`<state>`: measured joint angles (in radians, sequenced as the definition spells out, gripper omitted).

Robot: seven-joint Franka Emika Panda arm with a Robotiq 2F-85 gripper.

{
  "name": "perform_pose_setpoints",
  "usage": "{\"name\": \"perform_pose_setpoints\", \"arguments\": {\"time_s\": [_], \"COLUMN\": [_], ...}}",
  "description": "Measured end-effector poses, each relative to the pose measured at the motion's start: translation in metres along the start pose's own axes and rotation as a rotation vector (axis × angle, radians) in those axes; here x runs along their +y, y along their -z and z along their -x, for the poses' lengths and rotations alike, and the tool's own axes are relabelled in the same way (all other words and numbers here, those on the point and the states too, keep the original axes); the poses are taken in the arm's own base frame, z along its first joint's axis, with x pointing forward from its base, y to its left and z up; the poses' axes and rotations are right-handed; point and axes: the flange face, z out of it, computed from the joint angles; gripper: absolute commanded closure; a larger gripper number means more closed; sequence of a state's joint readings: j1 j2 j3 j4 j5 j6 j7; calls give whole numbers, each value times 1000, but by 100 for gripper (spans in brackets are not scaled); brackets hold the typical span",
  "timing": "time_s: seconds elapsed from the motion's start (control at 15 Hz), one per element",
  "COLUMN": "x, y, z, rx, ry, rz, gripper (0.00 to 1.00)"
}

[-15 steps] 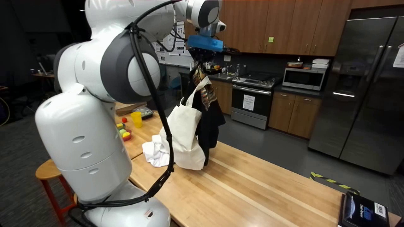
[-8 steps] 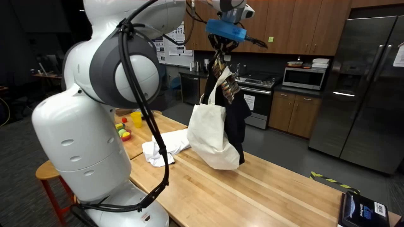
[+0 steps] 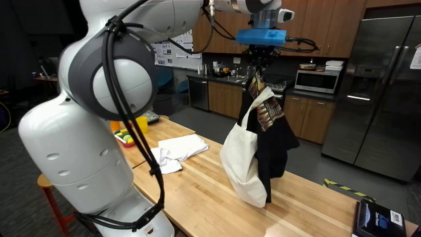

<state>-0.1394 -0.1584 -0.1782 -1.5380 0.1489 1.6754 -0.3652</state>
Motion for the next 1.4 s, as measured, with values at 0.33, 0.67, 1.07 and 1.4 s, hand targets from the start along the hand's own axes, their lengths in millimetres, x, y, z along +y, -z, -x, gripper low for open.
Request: {"name": "perform_pose_setpoints", "arguments": {"time_s": [0.33,0.67,1.07,1.4], "x": [52,84,84,84], "y": [-40,-128,-194,-192], "z": [59,107,130,130], "rx": [-164,-242,-323,-320], "ry": [-44,-34,3,4], "rz": [141,177,169,169], "gripper": [98,90,90,60]}}
